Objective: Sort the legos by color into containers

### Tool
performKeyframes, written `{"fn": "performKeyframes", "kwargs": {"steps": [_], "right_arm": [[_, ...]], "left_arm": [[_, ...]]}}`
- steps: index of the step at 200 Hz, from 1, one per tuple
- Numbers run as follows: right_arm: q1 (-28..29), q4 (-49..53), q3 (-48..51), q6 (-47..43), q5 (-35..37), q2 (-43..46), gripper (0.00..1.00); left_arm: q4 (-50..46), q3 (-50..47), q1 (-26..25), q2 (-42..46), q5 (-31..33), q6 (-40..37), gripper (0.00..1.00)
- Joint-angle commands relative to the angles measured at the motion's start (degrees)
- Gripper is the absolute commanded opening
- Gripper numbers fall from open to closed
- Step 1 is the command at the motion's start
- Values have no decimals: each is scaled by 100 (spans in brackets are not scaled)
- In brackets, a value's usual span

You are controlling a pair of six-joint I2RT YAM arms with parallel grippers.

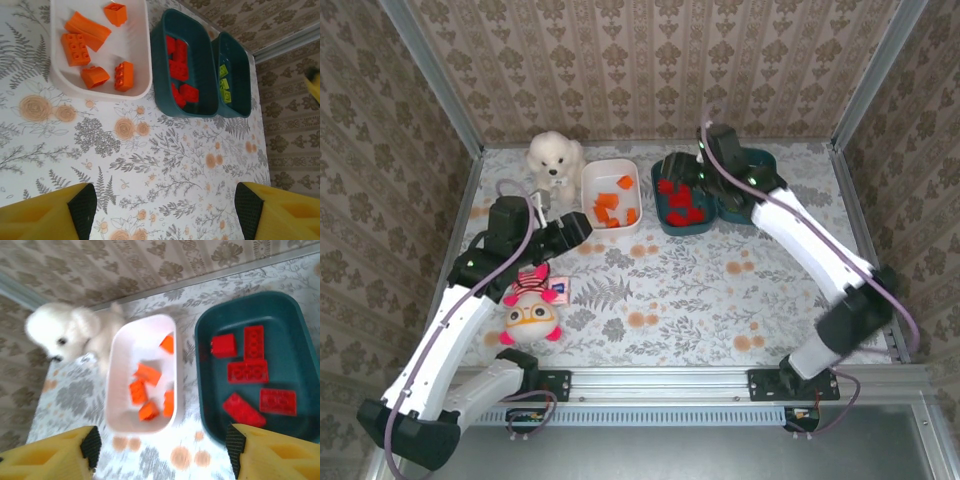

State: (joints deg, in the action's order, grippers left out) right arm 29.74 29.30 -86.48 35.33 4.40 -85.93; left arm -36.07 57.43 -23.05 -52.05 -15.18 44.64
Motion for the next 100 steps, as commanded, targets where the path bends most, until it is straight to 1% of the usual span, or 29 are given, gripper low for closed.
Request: {"fn": "performKeyframes", "kwargs": {"steps": [1,23,37,51,55,56,57,58,61,69,80,89,100], "right_arm": [[79,790,1278,-97,561,1080,99],[97,1696,2226,-88,468,2280,100],[94,1966,2586,-281,292,2862,100],[81,2002,2734,-476,175,3214,100],[76,2013,2739,-489,206,3261,100],[72,2011,2736,-491,230,3269,100],[70,2011,2730,-491,251,3276,100],[69,2010,2727,-487,265,3280,100],[68,2022,2713,-477,337,3283,100],[59,2049,2634,-390,666,3218,100],[36,2159,2419,-162,1409,2954,100],[-21,2121,2247,-99,1976,2685,100],[-270,1773,2137,-330,2259,2444,100]], "left_arm": [[-426,-211,99,257,-40,-46,77],[-501,-467,184,463,-226,-113,77],[-485,-605,214,533,-332,-123,78],[-440,-688,221,565,-326,-134,82],[-439,-695,222,565,-274,-132,85],[-437,-695,222,565,-257,-127,86],[-436,-693,222,565,-240,-120,93],[-440,-700,222,569,-222,-117,96],[-437,-707,226,573,-170,-114,100],[-444,-711,240,582,-10,-77,100],[-620,-631,263,547,478,-15,100],[-730,-515,282,471,893,-123,100],[-945,-311,300,277,1542,-311,100]]}}
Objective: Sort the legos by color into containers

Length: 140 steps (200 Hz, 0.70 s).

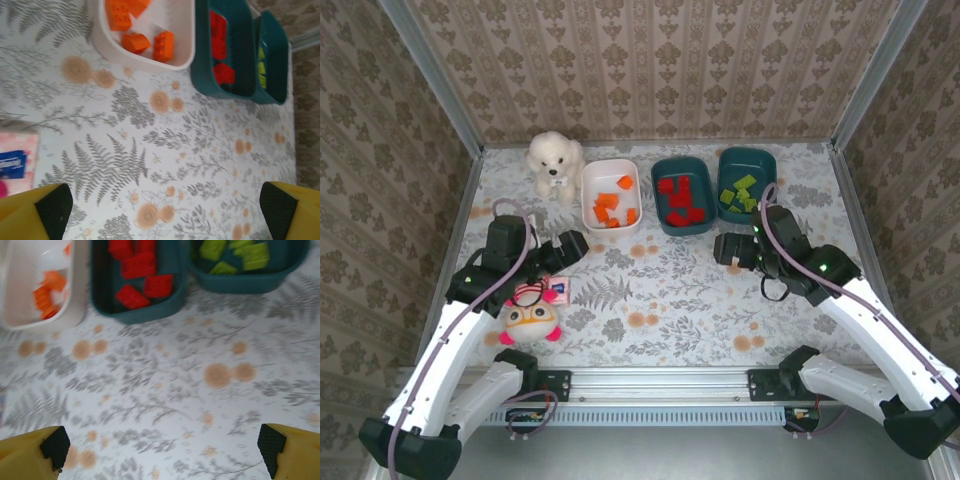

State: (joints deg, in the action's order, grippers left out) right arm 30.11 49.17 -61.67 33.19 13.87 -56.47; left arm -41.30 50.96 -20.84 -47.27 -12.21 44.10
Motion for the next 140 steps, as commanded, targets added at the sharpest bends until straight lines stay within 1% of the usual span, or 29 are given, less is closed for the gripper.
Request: {"fn": "performKeyframes", "kwargs": {"steps": [1,10,23,31,37,43,46,52,59,68,77,86,100,107,119,129,140], "right_arm": [[-332,-258,-345,-140,1321,-517,100],[-583,-753,-271,-342,1408,-607,100],[-935,-1587,115,-544,1704,-617,100],[-1099,-2360,558,-721,1908,-530,100],[-1186,-2866,915,-772,2154,-432,100],[-1234,-3414,1315,-841,2408,-361,100],[-1250,-3626,1521,-883,2525,-330,100],[-1281,-4039,1819,-1001,2657,-321,100],[-1311,-4405,2151,-1195,2796,-372,100],[-1352,-4611,2395,-1465,2860,-530,100],[-1429,-4825,2594,-1711,2743,-747,100],[-1481,-5164,2811,-1986,2588,-946,100],[-1526,-6082,3146,-2497,2288,-1298,100],[-1579,-6444,3220,-2676,2120,-1509,100],[-1671,-6834,3177,-2955,1884,-1942,100],[-1784,-7216,3135,-3110,1693,-2250,100],[-1975,-7694,3102,-3211,1192,-2541,100]], "left_arm": [[-449,353,80,-220,1321,-268,100],[-728,541,106,-463,2172,-193,100],[-1277,673,133,-835,3982,469,100],[-1416,633,187,-994,4805,734,100],[-1271,517,239,-1059,5179,611,100],[-930,315,291,-1080,5508,363,100],[-757,185,310,-1083,5636,154,100],[-41,-149,328,-1070,5839,-424,100],[850,-556,352,-1049,5922,-1222,100],[1875,-1021,432,-1079,5928,-1978,100],[2757,-1383,564,-1169,5611,-2690,100],[3387,-1634,723,-1329,5180,-3142,100],[4137,-1948,933,-1617,4435,-3615,100],[4451,-2067,985,-1781,4165,-3802,100],[4904,-2143,1090,-2109,3992,-3831,100],[5215,-2116,1239,-2412,3691,-3842,100],[5608,-2078,1346,-2767,3402,-3940,100]]}}
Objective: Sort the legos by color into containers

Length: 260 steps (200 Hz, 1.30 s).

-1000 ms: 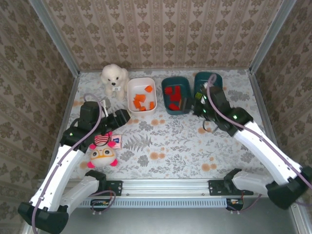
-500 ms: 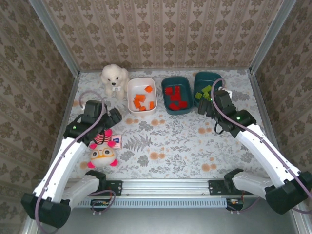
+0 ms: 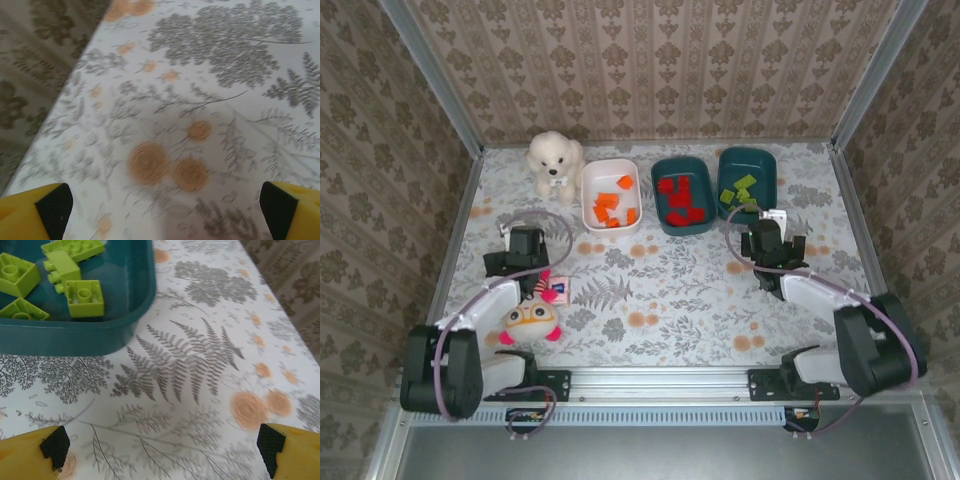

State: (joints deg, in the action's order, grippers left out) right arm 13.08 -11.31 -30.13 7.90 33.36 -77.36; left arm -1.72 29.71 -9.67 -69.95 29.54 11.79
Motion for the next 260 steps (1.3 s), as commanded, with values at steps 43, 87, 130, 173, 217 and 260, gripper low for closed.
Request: {"fn": "performKeyframes", "kwargs": {"steps": [43,87,130,173,217,260], "right_arm": [[-847,-2297,-97,-527,-1571,-915,100],[-944,-5513,1676,-447,-1721,-979,100],[-974,-3938,807,-403,-1662,-1052,100],[-974,-4095,833,-425,-1704,-1041,100],[-974,-4094,833,-421,-1711,-1044,100],[-974,-4012,777,-420,-1718,-1071,100]], "left_arm": [[2723,412,584,-1471,-1574,-1139,100],[6241,-1183,793,-1909,-1982,-1317,100],[5385,-765,739,-1836,-1895,-1284,100],[5305,-772,746,-1812,-1903,-1267,100],[5311,-781,732,-1808,-1892,-1276,100],[5313,-774,734,-1807,-1894,-1267,100]]}}
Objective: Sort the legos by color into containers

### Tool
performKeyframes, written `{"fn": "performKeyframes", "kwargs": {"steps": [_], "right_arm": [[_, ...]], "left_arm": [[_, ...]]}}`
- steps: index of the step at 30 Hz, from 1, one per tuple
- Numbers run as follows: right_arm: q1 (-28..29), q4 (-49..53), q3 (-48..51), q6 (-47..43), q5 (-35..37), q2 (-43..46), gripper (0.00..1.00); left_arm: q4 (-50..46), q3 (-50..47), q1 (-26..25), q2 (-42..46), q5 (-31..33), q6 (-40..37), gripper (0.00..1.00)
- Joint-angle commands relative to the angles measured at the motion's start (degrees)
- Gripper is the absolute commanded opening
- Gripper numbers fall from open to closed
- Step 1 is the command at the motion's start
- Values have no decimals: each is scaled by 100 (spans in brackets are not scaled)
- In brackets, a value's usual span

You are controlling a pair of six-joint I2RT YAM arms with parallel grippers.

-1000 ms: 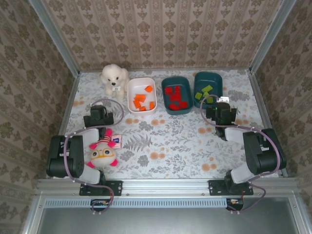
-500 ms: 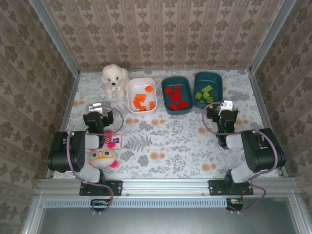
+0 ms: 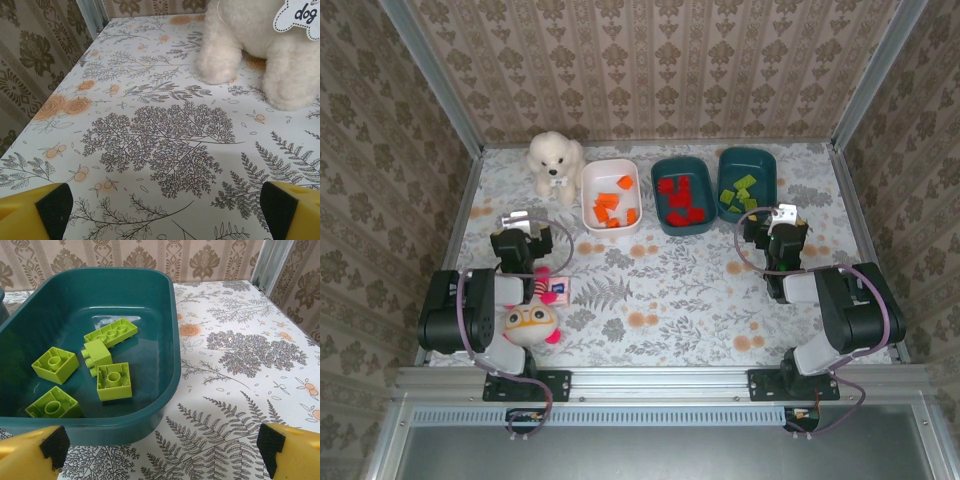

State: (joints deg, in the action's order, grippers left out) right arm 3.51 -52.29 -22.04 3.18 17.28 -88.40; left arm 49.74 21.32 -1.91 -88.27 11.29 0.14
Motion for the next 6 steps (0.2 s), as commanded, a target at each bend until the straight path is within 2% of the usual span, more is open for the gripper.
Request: {"fn": "performKeyframes", "kwargs": {"steps": [1,6], "right_arm": [[-17,91,-34,52,-110,28,100],[-26,25,16,51,-129,53,100]], "left_arm": [[168,65,-44,23,-67,-98,100],[155,73,-50,24,-67,-103,100]]}}
